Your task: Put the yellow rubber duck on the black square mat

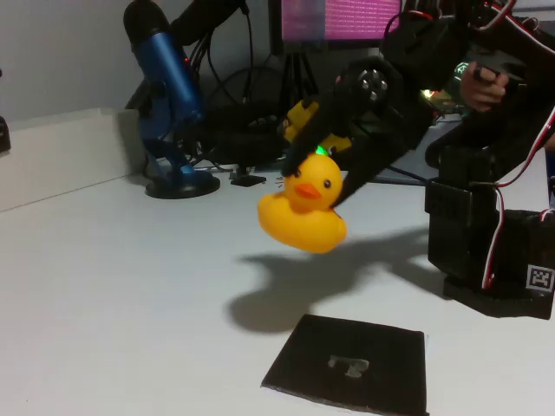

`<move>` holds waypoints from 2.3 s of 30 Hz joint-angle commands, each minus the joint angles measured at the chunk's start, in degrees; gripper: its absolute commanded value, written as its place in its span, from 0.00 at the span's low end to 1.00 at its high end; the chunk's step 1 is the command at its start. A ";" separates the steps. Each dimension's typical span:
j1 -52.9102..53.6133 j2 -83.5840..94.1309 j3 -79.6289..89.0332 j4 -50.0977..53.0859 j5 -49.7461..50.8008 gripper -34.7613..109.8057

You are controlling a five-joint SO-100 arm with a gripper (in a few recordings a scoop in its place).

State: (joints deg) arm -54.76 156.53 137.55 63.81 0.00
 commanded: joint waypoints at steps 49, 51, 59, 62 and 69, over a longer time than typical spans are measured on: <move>-14.68 -22.41 -0.70 -13.01 0.18 0.34; -14.68 -22.41 -0.70 -12.92 0.18 0.34; -14.68 -22.32 -1.49 -6.24 0.18 0.34; -14.68 -22.24 -1.49 -4.57 0.18 0.34; -14.68 -22.32 -0.70 -4.48 0.18 0.34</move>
State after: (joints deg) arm -68.20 133.95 139.13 58.71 0.00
